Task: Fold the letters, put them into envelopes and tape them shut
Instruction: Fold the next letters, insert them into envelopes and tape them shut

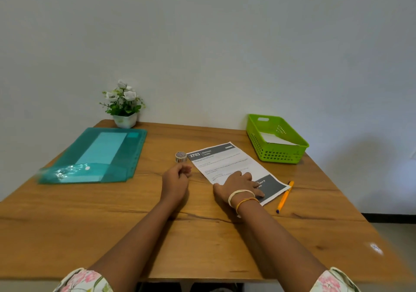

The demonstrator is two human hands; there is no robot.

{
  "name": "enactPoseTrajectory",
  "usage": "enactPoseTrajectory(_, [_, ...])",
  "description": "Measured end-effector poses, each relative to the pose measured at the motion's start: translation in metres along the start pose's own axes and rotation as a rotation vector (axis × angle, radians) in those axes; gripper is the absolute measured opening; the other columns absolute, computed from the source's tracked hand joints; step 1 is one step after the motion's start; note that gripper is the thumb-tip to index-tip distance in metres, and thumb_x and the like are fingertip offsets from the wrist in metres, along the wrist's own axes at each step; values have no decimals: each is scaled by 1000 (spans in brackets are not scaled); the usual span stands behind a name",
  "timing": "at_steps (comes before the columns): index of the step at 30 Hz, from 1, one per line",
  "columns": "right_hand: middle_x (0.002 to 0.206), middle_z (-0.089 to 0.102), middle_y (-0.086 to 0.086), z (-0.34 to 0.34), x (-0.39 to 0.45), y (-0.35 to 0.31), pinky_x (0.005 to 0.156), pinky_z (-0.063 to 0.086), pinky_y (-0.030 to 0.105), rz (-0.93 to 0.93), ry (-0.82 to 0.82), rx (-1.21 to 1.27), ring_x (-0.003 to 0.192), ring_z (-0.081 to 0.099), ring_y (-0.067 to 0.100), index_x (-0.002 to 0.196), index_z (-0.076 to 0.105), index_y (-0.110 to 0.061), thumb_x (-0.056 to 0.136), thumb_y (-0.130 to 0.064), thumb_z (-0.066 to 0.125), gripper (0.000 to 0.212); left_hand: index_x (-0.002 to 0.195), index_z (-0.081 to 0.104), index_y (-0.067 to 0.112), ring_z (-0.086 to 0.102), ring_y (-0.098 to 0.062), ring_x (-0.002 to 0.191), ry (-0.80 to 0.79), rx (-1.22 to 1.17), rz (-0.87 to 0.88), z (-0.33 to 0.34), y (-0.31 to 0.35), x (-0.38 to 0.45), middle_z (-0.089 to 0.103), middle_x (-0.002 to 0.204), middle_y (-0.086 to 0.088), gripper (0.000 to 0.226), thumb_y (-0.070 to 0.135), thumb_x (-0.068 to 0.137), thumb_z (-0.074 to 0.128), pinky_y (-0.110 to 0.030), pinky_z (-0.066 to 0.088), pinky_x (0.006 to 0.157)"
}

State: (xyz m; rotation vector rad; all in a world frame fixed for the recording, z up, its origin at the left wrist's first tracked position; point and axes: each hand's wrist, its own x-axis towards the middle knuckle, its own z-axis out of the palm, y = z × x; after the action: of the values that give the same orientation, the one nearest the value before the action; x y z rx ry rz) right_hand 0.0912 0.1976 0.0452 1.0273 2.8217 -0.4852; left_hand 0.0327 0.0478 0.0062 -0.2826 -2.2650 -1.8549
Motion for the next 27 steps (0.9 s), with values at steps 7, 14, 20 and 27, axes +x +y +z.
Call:
enactPoseTrajectory(7, [126, 53, 14, 3, -6, 21, 98, 37, 58, -101, 236, 13, 120, 47, 39, 122, 48, -14, 98, -42, 29, 42, 95, 67, 16, 65, -7, 90, -30, 60, 4, -4, 0, -1, 68, 94, 2, 29, -4, 92, 47, -17, 52, 76])
enactPoseTrajectory(14, [91, 63, 1, 12, -13, 41, 84, 44, 43, -552, 521, 181, 89, 59, 24, 92, 57, -21, 95, -32, 37, 23, 137, 44, 10, 65, -25, 91, -179, -342, -309, -16, 18, 14, 64, 116, -20, 43, 35, 105, 29, -27, 53, 71])
enactPoseTrajectory(20, [112, 64, -5, 8, -11, 61, 93, 41, 39, -624, 311, -10, 108, 56, 18, 108, 64, -23, 77, -42, 51, 39, 146, 29, 22, 69, -37, 93, -340, -422, -481, -37, 21, 20, 68, 107, -24, 65, 64, 96, 25, -39, 59, 76])
enactPoseTrajectory(27, [117, 64, -1, 6, -16, 38, 103, 36, 40, -651, 285, 57, 109, 55, 18, 107, 67, -21, 81, -33, 52, 33, 138, 46, 18, 71, -17, 83, -313, -103, -253, -23, 10, 9, 70, 98, -7, 56, 49, 93, 54, -24, 56, 68])
